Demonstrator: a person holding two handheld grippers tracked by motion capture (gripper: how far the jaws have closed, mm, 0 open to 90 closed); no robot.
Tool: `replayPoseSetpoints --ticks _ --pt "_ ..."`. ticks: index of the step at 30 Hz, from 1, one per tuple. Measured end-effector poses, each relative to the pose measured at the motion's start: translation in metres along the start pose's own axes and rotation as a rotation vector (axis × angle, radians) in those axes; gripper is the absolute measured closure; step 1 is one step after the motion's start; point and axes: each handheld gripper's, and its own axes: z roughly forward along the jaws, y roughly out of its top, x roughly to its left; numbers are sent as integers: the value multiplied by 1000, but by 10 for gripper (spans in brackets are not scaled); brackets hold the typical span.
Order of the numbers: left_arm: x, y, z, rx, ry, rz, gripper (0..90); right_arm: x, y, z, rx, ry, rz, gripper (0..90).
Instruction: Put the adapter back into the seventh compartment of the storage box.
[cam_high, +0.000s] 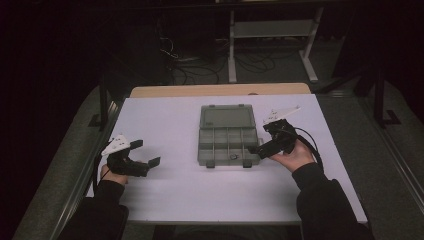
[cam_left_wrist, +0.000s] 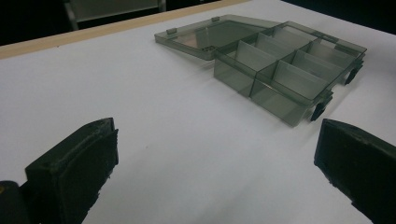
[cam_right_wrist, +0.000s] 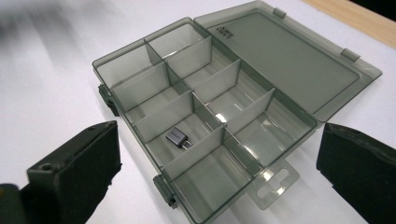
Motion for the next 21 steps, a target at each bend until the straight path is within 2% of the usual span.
replayPoseSetpoints --ticks 21 --pt "0 0 0 -2 1 -4 0 -3 -22 -21 -64 -13 36 0"
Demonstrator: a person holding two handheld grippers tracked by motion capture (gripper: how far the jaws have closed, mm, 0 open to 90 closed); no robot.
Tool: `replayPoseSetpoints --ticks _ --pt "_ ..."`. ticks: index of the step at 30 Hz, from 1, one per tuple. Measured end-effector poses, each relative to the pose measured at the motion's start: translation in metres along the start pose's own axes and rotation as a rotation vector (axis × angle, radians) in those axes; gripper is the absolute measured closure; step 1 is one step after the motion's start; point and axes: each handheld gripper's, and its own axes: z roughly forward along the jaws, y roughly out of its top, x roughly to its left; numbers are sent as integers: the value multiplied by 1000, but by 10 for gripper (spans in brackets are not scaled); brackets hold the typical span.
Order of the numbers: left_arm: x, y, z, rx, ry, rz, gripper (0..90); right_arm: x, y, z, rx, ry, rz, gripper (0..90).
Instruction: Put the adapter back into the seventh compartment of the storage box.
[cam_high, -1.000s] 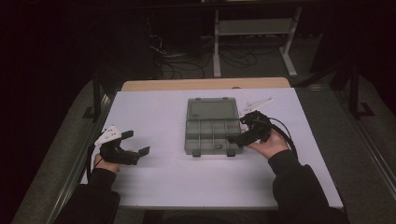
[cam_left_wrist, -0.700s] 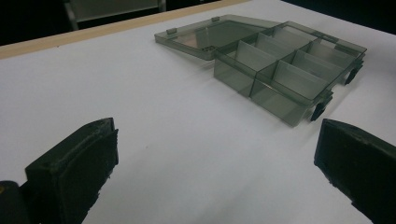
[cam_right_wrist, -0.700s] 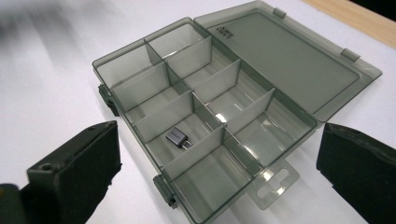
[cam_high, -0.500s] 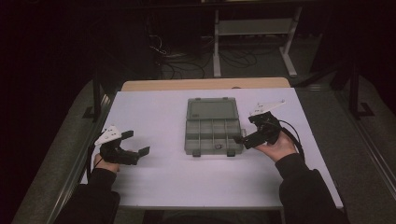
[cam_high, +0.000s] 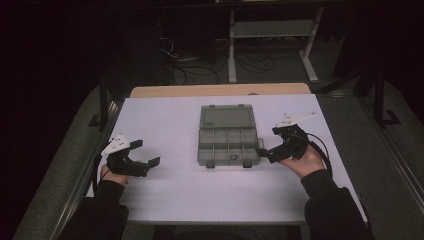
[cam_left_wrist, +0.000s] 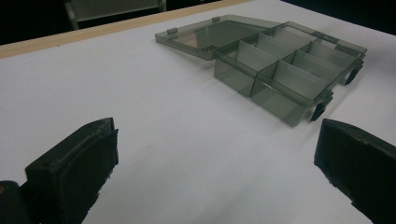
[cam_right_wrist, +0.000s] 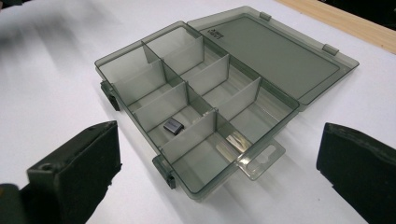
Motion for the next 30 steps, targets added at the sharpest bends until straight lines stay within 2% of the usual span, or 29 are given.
replayPoseSetpoints --ticks 30 --pt "0 0 -1 0 0 2 0 -8 -35 -24 -75 -31 70 0"
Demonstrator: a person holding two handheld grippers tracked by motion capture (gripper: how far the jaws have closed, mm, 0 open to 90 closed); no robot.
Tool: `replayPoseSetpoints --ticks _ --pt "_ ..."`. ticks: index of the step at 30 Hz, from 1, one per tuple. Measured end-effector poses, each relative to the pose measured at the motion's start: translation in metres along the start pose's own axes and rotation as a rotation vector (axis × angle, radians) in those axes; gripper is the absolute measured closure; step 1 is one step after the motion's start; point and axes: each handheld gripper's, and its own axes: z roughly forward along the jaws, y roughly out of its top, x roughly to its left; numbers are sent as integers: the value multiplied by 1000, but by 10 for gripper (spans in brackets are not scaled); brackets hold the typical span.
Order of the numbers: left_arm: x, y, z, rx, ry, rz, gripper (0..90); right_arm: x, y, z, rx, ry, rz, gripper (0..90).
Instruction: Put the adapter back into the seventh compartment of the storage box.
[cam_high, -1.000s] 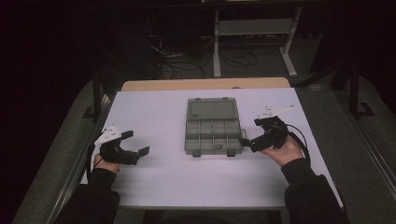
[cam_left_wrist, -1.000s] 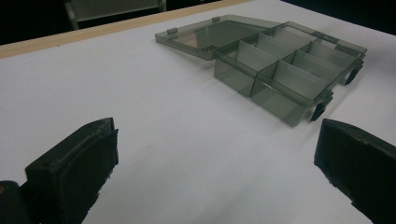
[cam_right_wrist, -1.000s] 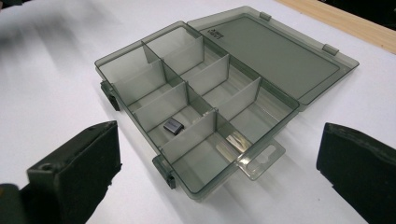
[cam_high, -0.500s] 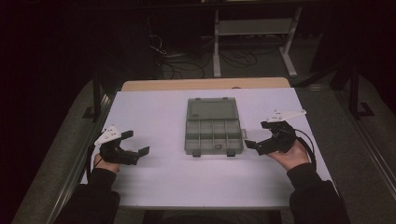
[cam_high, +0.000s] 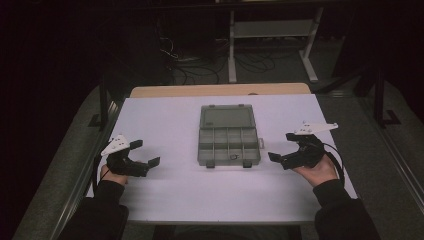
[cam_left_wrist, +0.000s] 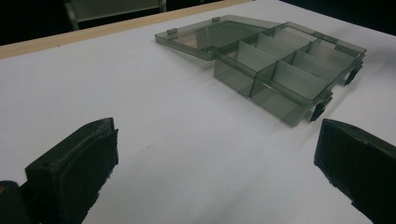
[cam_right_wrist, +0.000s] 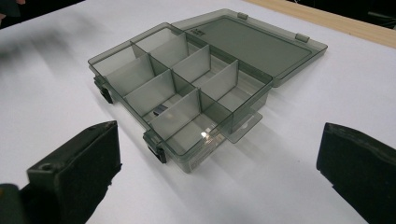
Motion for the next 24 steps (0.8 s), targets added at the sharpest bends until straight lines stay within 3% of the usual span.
replayPoseSetpoints --ticks 24 --pt "0 0 -1 1 1 0 0 -9 -31 -16 -35 -41 40 0"
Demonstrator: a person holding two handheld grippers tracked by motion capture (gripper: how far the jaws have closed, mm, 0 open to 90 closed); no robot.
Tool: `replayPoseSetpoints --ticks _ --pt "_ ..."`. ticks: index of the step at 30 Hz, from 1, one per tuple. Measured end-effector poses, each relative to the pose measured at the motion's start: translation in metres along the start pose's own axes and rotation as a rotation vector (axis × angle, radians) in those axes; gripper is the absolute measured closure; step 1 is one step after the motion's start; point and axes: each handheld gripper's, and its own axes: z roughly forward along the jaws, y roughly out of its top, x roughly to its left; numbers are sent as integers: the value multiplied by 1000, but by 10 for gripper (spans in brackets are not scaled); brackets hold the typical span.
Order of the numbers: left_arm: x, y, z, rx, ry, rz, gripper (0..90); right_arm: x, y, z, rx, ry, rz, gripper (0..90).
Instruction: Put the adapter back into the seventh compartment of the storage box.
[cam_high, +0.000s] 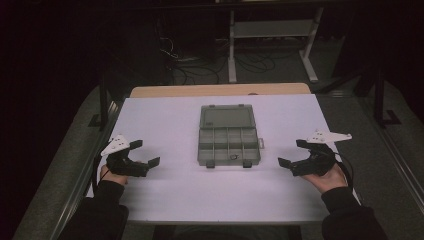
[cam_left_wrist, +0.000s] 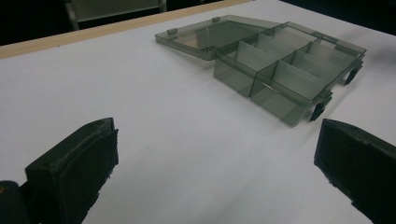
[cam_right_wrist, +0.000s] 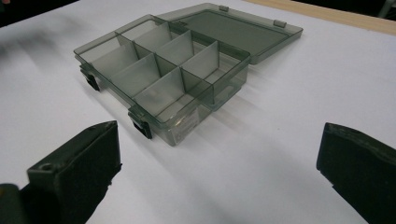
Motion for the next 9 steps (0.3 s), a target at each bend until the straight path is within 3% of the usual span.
replayPoseSetpoints --ticks 9 --pt "0 0 0 -1 0 -2 0 -2 -4 -1 -2 -11 0 0"
